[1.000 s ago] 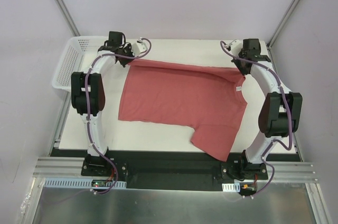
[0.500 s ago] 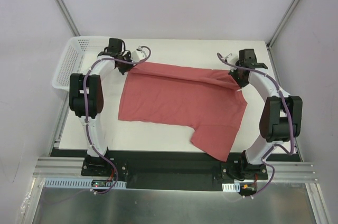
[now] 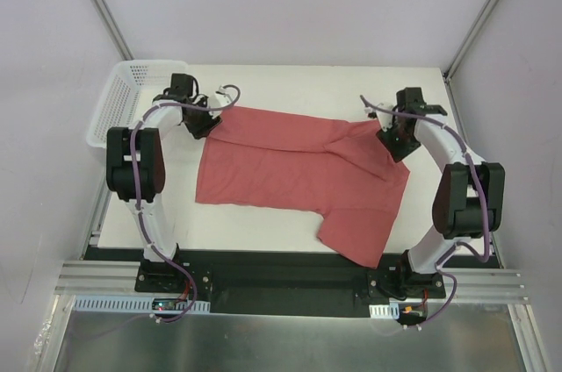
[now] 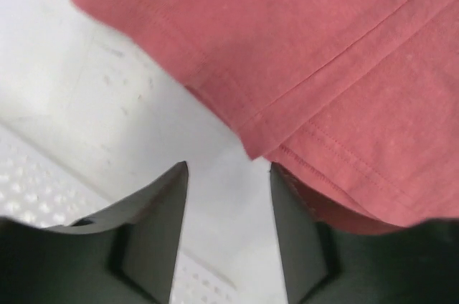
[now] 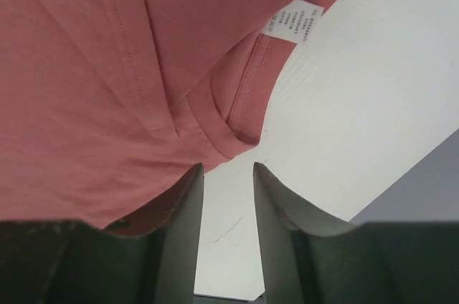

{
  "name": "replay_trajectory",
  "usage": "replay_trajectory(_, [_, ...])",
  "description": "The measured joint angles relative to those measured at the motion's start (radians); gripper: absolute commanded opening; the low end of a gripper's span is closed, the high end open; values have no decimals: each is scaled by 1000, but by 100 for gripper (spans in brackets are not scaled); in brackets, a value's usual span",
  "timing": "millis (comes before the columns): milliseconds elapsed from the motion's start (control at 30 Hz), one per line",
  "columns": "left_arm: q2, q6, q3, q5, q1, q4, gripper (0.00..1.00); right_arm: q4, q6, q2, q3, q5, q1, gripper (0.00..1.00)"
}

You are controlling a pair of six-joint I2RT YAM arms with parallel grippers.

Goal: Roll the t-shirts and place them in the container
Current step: Fold the T-shirt at the center of the board.

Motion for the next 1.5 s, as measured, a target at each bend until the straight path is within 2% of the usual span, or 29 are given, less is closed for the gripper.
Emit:
replay_trajectory(100, [-36, -21, 16, 8, 11, -29, 62, -74, 26, 45, 155, -54, -34, 39])
replay_trajectory(200, [-50, -58, 85, 31, 18, -39, 58, -98, 63, 123, 344, -80, -76, 39])
replay_trajectory(233, [-48, -77, 123, 37, 18, -44, 46, -93, 74, 152, 394, -84, -88, 38])
replay_trajectory(300, [-30, -131, 205, 48, 17, -47, 28, -96, 93, 212, 473, -84, -105, 37])
replay_trajectory(333, [-14, -164, 260, 52, 16, -48, 11, -91, 103, 252, 514, -83, -113, 36])
replay_trajectory(400, [29, -224, 362, 55, 15, -32, 0, -88, 118, 318, 560, -79, -124, 35])
replay_trajectory(533, [108, -309, 452, 55, 16, -18, 0, -93, 138, 453, 636, -75, -132, 35])
replay_trajectory(733, [236, -431, 486, 50, 16, -36, 0, -101, 202, 592, 752, -110, -140, 35])
replay_trajectory(967, [279, -500, 488, 39, 3, -60, 0, -113, 293, 625, 811, -190, -146, 35])
replay_trajectory(1200, [326, -537, 561, 16, -13, -90, 0, -117, 359, 649, 818, -237, -146, 35])
replay_trajectory(1500, [352, -560, 569, -16, -17, -117, 0, -118, 414, 716, 840, -235, -146, 24])
